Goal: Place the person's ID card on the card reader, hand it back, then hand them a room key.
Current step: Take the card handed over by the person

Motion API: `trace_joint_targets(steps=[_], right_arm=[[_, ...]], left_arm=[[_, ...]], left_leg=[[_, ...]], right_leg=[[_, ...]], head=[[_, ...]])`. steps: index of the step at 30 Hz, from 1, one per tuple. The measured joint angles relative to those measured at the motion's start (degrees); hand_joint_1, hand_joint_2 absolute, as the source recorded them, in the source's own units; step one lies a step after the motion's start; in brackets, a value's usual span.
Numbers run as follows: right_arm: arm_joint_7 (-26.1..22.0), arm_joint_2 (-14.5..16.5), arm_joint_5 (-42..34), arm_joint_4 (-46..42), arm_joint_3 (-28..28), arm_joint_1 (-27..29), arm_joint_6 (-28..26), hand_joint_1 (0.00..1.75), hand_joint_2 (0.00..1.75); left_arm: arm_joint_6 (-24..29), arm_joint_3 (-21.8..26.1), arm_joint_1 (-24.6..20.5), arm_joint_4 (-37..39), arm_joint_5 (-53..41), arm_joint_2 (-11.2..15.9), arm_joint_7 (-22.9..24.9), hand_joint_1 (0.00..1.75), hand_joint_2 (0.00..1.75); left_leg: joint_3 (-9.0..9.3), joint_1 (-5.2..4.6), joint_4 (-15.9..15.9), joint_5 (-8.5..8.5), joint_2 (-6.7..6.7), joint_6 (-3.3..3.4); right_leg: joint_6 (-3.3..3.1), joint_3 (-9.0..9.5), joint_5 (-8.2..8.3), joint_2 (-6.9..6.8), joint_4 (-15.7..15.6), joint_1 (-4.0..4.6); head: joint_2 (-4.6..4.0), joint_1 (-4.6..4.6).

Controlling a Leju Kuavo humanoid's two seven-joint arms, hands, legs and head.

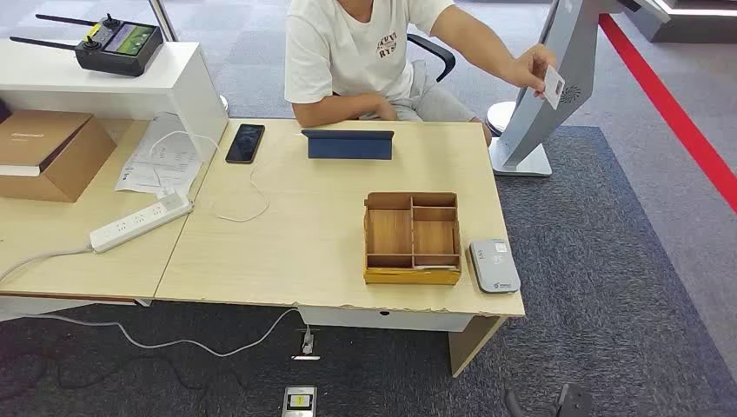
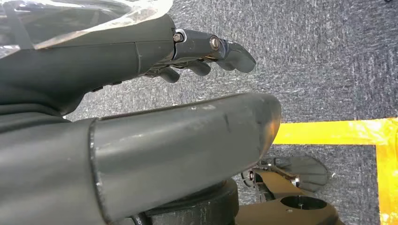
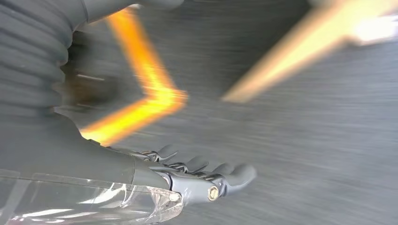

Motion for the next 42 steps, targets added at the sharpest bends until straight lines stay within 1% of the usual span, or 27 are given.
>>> trace_joint_targets(steps=[2, 3, 4, 6, 8, 9, 11, 14, 16, 20, 23, 29, 34, 37, 42], right_arm=[[3.69, 0.11, 2.76, -1.50, -2.48, 0.16, 0.01, 0.00, 1.75], [7.37, 0.34, 6.03, -3.15, -5.12, 0.37, 0.02, 0.00, 1.75], [11.35, 0.74, 9.92, -4.85, -7.75, 0.59, 0.04, 0.00, 1.75], [19.25, 1.83, 20.28, -8.54, -13.51, 0.86, 0.08, 0.00, 1.75], [25.90, 2.82, 30.08, -11.42, -18.79, 0.64, 0.09, 0.00, 1.75], [28.21, 3.25, 33.20, -12.40, -21.09, 0.52, 0.08, 0.00, 1.75], [30.35, 4.10, 35.43, -13.83, -25.02, 0.62, 0.07, 0.00, 1.75], [30.11, 5.40, 33.74, -15.72, -30.72, 1.23, 0.06, 0.00, 1.75], [27.95, 5.70, 30.55, -16.48, -33.36, 1.42, 0.07, 0.00, 1.75], [22.78, 5.64, 25.66, -18.75, -36.05, 1.30, 0.08, 0.00, 1.75], [21.15, 5.42, 25.76, -21.09, -37.06, 0.85, 0.11, 0.00, 1.75], [22.51, 5.34, 30.27, -25.90, -39.98, 0.05, 0.16, 0.00, 1.75], [20.98, 5.39, 34.02, -29.10, -42.75, -0.11, 0.17, 0.00, 1.75], [20.71, 5.96, 39.62, -31.78, -44.33, -0.33, 0.17, 0.00, 1.75], [20.25, 7.94, 51.50, -38.77, -46.32, -0.65, 0.18, 0.00, 1.75]], left_arm=[[0.03, 0.00, 0.00, 0.00, 0.12, -0.01, -0.13, 0.00, 0.00], [0.05, 0.00, 0.00, 0.00, 0.26, -0.01, -0.25, 0.00, 0.00], [0.11, 0.00, -0.01, 0.00, 0.43, -0.02, -0.36, 0.00, 0.00], [0.32, 0.00, 0.01, 0.00, 0.78, -0.05, -0.51, 0.00, 0.00], [0.56, 0.00, 0.04, 0.00, 1.00, -0.09, -0.55, 0.00, 0.00], [0.66, 0.00, 0.04, 0.00, 1.10, -0.11, -0.55, 0.00, 0.00], [0.81, 0.00, 0.07, 0.00, 1.38, -0.14, -0.55, 0.00, 0.00], [0.93, 0.00, 0.10, 0.01, 1.84, -0.15, -0.51, 0.00, 0.00], [0.99, 0.00, 0.10, 0.02, 2.03, -0.15, -0.44, 0.00, 0.00], [1.28, 0.00, 0.09, 0.01, 2.43, -0.16, -0.41, 0.00, 0.00], [1.76, 0.00, 0.09, 0.00, 2.55, -0.18, -0.77, 0.00, 0.00], [1.91, 0.00, 0.09, 0.00, 2.66, -0.31, -1.64, 0.00, 0.00], [1.97, 0.02, 0.08, 0.01, 2.96, -0.48, -1.49, 0.00, 0.00], [2.20, 0.02, 0.08, 0.02, 3.07, -0.58, -1.16, 0.00, 0.00], [2.88, 0.02, 0.08, 0.02, 2.97, -0.68, -1.11, 0.00, 0.00]], left_leg=[[0.00, 0.00, 0.00, 0.00, 0.00, 0.00], [-0.01, -0.01, 0.01, 0.00, -0.01, 0.00], [-0.01, -0.01, 0.01, 0.01, -0.02, 0.00], [-0.02, 0.00, 0.01, 0.03, -0.05, 0.01], [0.02, 0.01, 0.01, 0.03, -0.05, 0.01], [0.03, 0.02, 0.01, 0.03, -0.05, 0.01], [0.04, 0.01, 0.02, 0.04, -0.05, 0.01], [0.02, -0.02, 0.02, 0.02, -0.05, 0.02], [0.01, -0.04, 0.02, 0.01, -0.04, 0.03], [-0.02, -0.06, 0.02, 0.00, -0.03, 0.04], [-0.01, -0.06, 0.02, 0.01, -0.03, 0.04], [0.04, -0.06, 0.02, 0.03, -0.04, 0.06], [0.01, -0.06, 0.02, 0.02, -0.04, 0.06], [0.00, -0.06, 0.02, 0.02, -0.04, 0.06], [-0.03, -0.06, 0.02, 0.02, -0.04, 0.06]], right_leg=[[0.00, 0.00, 0.01, 0.00, 0.00, -0.01], [0.00, 0.00, 0.01, 0.01, 0.00, -0.01], [0.00, -0.01, 0.02, 0.00, 0.00, -0.02], [0.00, -0.02, 0.02, 0.00, 0.01, -0.01], [0.00, -0.02, 0.01, -0.01, 0.00, 0.00], [0.00, -0.02, 0.00, -0.02, 0.00, 0.01], [0.00, -0.03, 0.00, -0.04, 0.00, 0.00], [0.00, -0.04, 0.00, -0.05, 0.00, -0.02], [0.01, -0.05, 0.00, -0.04, 0.00, -0.03], [0.01, -0.06, 0.00, -0.03, 0.00, -0.05], [0.01, -0.06, 0.01, -0.03, 0.00, -0.06], [0.01, -0.06, 0.01, -0.03, 0.00, -0.06], [0.01, -0.06, 0.01, -0.03, 0.00, -0.06], [0.01, -0.07, 0.01, -0.03, 0.00, -0.06], [0.01, -0.07, 0.01, -0.03, 0.00, -0.05]], head=[[0.00, -0.01], [0.00, -0.02], [0.00, -0.04], [0.00, -0.05], [0.00, -0.02], [0.00, -0.01], [0.00, -0.02], [0.00, -0.04], [0.00, -0.03], [0.00, -0.04], [0.00, -0.03], [0.00, -0.03], [0.00, -0.04], [0.00, -0.04], [0.00, -0.04]])
